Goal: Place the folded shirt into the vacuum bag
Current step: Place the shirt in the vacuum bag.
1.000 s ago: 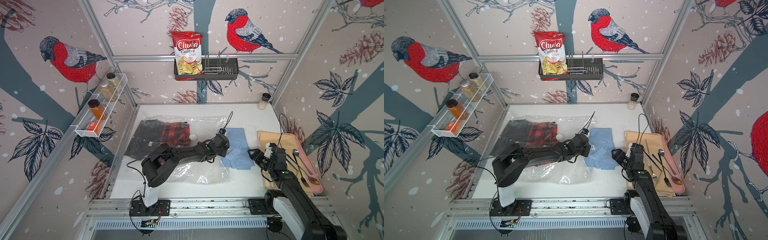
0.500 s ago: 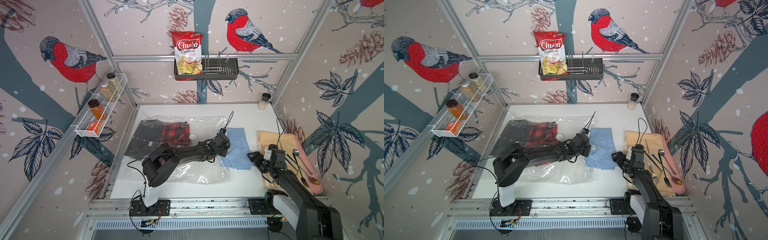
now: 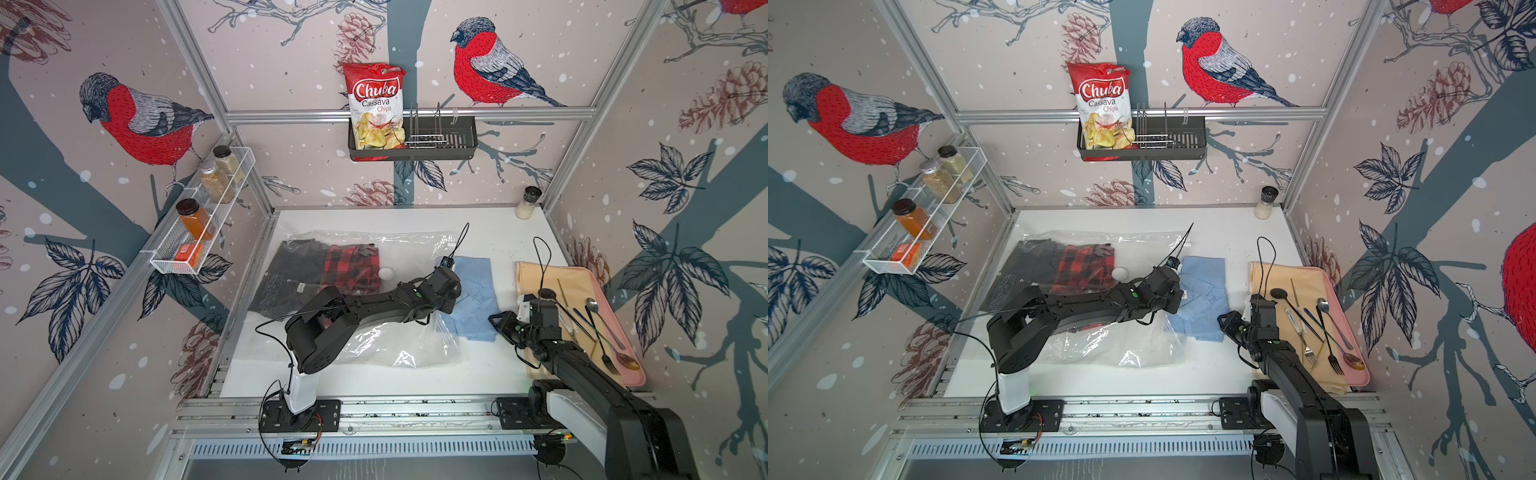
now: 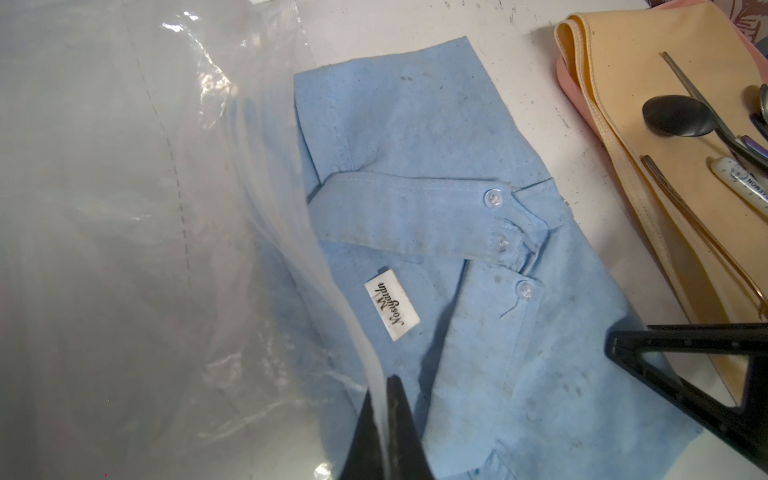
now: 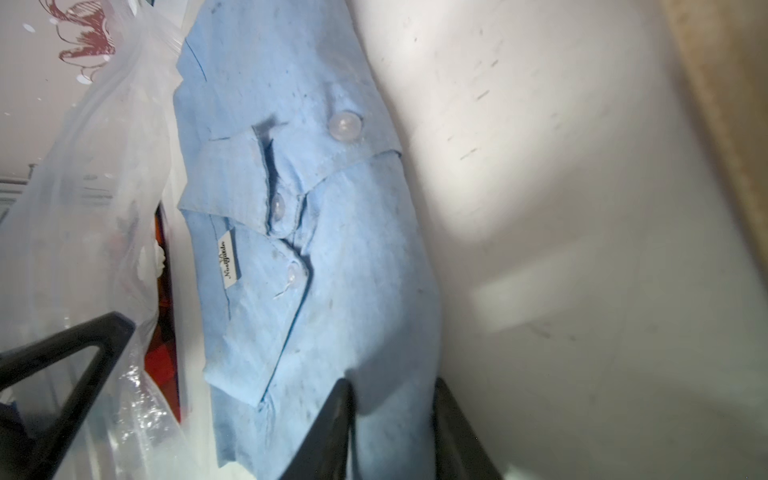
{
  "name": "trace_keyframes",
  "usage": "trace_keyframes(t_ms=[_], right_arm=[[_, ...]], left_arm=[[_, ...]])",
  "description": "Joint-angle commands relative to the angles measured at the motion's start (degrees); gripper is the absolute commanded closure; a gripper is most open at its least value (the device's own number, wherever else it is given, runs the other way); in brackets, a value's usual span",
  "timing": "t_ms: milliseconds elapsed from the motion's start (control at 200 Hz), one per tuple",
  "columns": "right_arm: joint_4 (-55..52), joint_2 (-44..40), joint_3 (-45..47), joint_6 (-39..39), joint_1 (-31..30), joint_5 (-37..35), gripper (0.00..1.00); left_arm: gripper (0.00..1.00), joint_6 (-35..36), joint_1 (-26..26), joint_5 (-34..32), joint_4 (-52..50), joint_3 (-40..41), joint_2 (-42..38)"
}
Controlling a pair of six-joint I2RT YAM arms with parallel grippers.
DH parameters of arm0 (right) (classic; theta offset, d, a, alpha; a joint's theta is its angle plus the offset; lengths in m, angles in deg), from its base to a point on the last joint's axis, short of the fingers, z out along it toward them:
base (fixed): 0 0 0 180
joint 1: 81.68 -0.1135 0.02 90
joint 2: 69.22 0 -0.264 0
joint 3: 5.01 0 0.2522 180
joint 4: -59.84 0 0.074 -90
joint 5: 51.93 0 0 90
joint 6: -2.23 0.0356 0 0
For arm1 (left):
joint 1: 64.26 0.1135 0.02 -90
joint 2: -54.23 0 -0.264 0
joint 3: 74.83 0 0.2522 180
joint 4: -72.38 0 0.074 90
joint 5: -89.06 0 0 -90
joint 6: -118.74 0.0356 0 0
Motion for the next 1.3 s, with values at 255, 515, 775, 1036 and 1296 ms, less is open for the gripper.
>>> trace_keyframes(t_ms=[255,515,775,1036,1296], right_arm=[[0.9,4.6,-8.1,-0.5,-5.6,12.0,0.96],[8.3,9.8,-8.0,4.8,-14.1,10.3,0.97],[14.8,16.3,-7.0,8.0,-23.1,5.9,0.98],[8.5,11.0,-6.6,7.0,-22.8,-0.6,0.39],[-1.5,1.6,-4.8,0.8,-10.2,1.7,0.14]], left_arm=[[1.0,1.0,-0.6,-0.2,-1.6,-1.3,-0.7],[1.0,1.0,-1.2,-0.5,-2.1,-2.0,-1.8],[1.0,1.4,-1.5,-0.4,-2.6,-3.3,-1.8],[1.0,1.1,-1.5,-0.9,-2.9,-2.7,-2.2],[1.0,1.3,-1.5,-0.6,-2.8,-2.5,-1.3]])
